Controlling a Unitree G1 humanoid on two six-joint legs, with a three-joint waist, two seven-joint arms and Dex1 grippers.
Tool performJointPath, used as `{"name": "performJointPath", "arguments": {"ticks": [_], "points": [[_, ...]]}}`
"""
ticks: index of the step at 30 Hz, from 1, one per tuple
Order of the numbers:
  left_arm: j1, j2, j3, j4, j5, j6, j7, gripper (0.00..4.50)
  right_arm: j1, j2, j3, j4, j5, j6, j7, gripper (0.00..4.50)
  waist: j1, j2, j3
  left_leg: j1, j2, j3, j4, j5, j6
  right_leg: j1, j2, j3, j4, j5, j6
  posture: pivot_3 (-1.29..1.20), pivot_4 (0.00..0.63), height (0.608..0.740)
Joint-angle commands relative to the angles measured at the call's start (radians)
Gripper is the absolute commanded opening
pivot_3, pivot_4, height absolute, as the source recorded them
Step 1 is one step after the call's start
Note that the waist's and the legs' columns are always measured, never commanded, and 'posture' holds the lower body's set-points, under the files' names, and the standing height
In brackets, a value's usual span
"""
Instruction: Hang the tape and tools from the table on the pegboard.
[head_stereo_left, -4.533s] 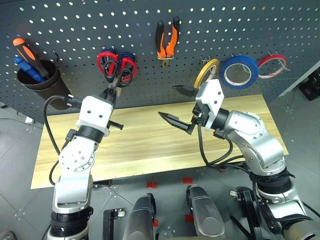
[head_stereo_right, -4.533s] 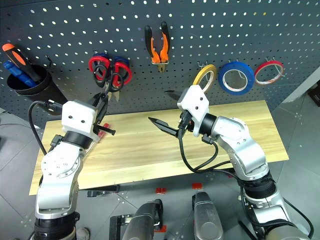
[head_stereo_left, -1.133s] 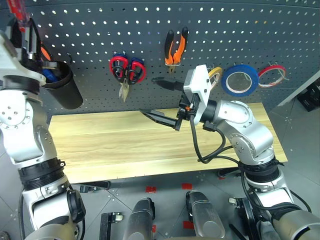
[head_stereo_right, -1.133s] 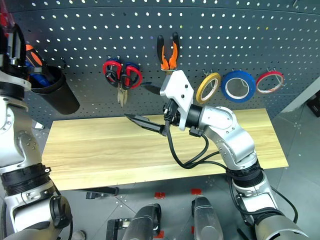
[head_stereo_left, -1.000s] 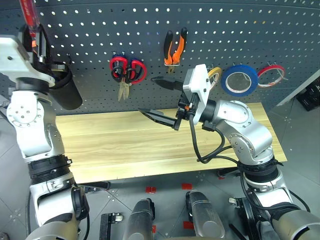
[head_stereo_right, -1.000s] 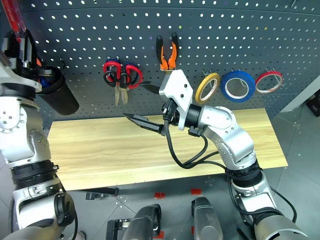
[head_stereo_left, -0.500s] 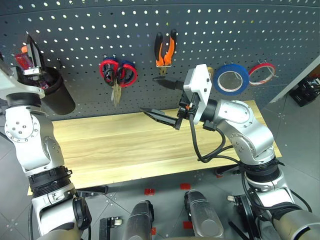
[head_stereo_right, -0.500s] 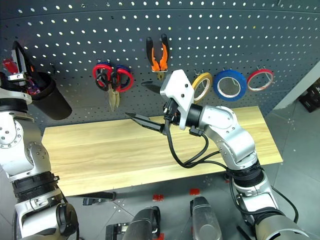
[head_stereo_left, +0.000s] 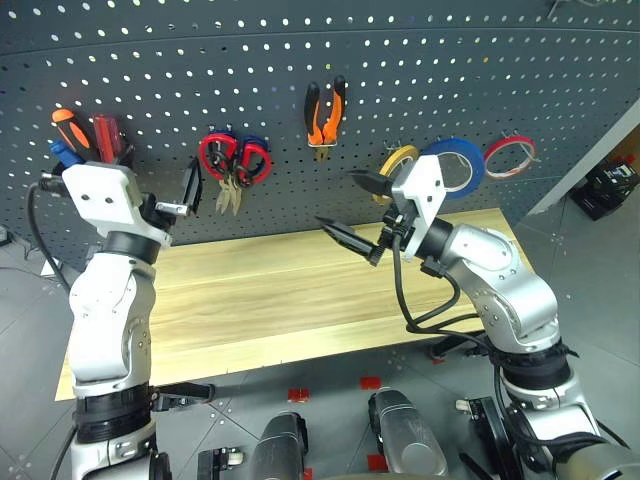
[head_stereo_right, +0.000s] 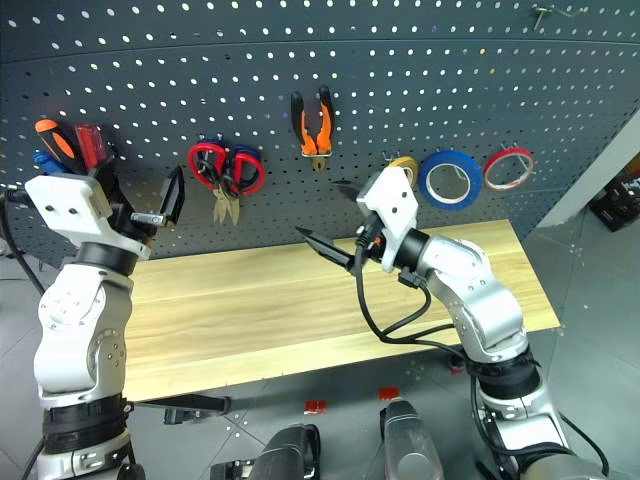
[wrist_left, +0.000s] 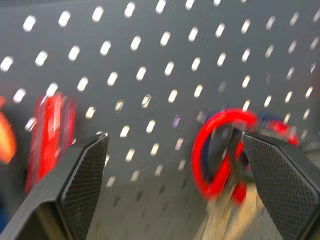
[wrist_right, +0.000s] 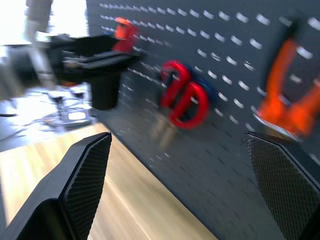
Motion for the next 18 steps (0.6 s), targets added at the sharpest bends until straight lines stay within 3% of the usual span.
{"name": "performJointPath", "arguments": {"ticks": [1, 6, 18], "points": [[0.069, -0.019, 0.06, -0.078, 0.013, 0.018, 0.049, 4.49, 0.06, -0.003, -0.036, -0.072, -0.018, -0.043, -0.043, 4.5, 0.002, 0.001, -0.006, 0.0, 0.0, 0.0, 0.0, 0.0, 0.0, 0.0, 0.0, 0.0, 0.0, 0.0, 0.0, -0.15, 0.155, 0.74], [0.164, -0.044, 0.046, -0.089, -0.019, 0.058, 0.016, 4.49, 0.131, 0.019, -0.015, -0.074, -0.047, -0.065, -0.082, 4.5, 0.011, 0.002, -0.021, 0.001, -0.001, 0.0, 0.0, -0.001, 0.001, 0.002, 0.0, 0.001, -0.001, 0.0, 0.0, -0.14, 0.15, 0.74], [0.256, -0.071, -0.02, 0.021, 0.147, 0.181, 0.101, 4.49, 0.33, 0.025, -0.118, 0.148, -0.122, -0.152, -0.18, 4.5, 0.032, 0.006, -0.078, 0.004, -0.002, 0.0, 0.0, -0.003, 0.004, 0.005, 0.0, 0.002, -0.001, 0.0, 0.0, -0.14, 0.101, 0.74]]}}
